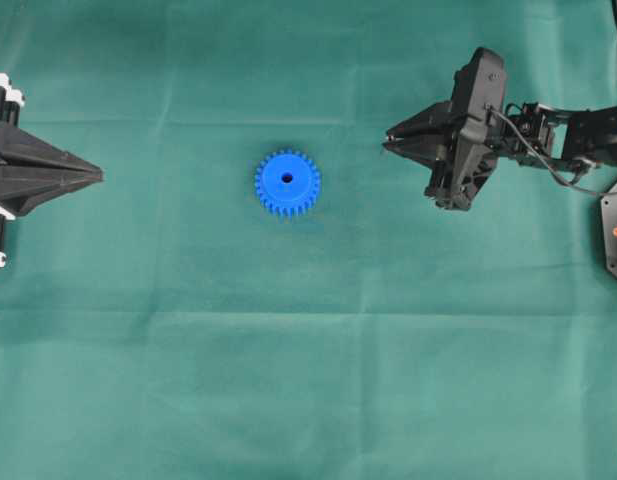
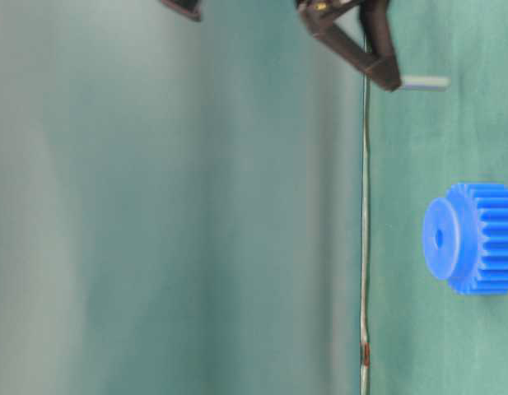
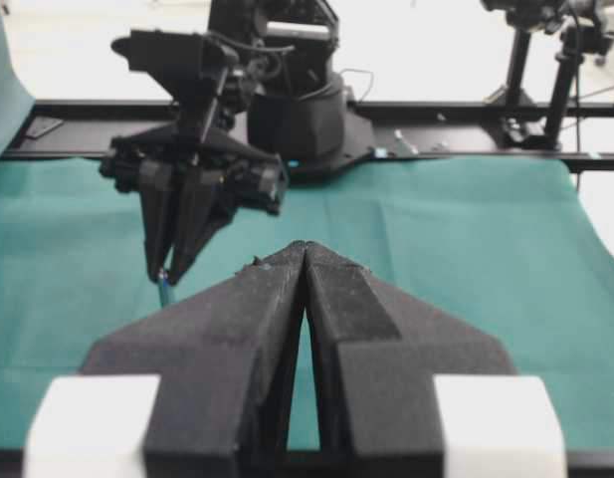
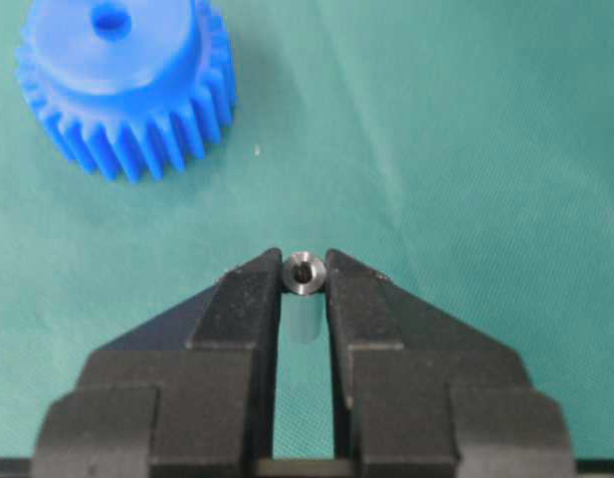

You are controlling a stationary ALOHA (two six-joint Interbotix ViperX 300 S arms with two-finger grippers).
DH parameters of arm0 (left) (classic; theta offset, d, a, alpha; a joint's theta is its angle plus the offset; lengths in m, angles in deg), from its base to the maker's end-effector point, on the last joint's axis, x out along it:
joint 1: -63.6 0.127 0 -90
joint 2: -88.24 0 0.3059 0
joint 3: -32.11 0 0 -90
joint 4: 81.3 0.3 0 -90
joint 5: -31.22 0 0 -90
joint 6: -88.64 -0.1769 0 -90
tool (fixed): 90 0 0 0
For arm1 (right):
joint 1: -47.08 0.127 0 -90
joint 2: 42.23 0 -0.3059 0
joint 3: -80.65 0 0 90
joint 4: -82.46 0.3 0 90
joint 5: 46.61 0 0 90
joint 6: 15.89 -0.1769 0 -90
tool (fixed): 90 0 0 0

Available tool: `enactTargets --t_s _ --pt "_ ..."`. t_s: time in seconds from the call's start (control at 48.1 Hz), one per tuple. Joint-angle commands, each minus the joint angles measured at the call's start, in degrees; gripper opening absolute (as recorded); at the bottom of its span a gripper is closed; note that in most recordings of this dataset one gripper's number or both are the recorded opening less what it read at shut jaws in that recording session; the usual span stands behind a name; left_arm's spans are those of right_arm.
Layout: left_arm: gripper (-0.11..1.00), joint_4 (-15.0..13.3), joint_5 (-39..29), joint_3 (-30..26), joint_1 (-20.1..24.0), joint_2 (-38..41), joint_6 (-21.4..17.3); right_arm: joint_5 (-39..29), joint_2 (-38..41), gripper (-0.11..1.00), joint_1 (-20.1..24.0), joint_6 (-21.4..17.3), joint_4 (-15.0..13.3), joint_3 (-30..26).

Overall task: Insert the shaft placed at a random location into the center hole of the medium gear at another random location.
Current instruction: 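Lift the silver shaft with the right gripper, then carry the shaft left over the blue gear's center hole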

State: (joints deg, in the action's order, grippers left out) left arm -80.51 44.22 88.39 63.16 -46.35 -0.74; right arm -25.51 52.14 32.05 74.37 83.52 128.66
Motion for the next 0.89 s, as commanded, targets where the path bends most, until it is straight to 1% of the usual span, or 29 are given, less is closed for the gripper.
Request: enactTargets --t_s 0.0,0.104,0.229,0.644,0.769,0.873 --pt "0.0 0.1 0.3 -1.4 -0.2 0.3 0.1 -3.8 -3.6 0.13 -0.2 0.4 0.1 -2.4" --pt "0.0 0.1 0.3 -1.5 -0.2 0.3 0.2 -7.0 -6.1 0.13 -0.2 0.4 0.2 -3.3" --pt "0.0 0.1 0.3 -1.4 -0.2 0.2 0.1 -8.3 -7.2 0.13 -0.3 0.4 0.2 -3.5" --pt "0.0 0.1 0.4 -1.5 -0.2 0.2 0.1 -7.9 -6.6 0.13 0.2 0.1 0.2 -4.1" --pt "0.0 0.1 0.3 -1.4 -0.2 0.2 0.1 -6.8 -5.0 0.13 1.6 -0.2 0.2 -5.7" --pt "0.0 0.1 0.3 -1.4 -0.2 0.4 0.1 -6.6 -2.5 0.13 3.3 -0.2 0.5 -8.4"
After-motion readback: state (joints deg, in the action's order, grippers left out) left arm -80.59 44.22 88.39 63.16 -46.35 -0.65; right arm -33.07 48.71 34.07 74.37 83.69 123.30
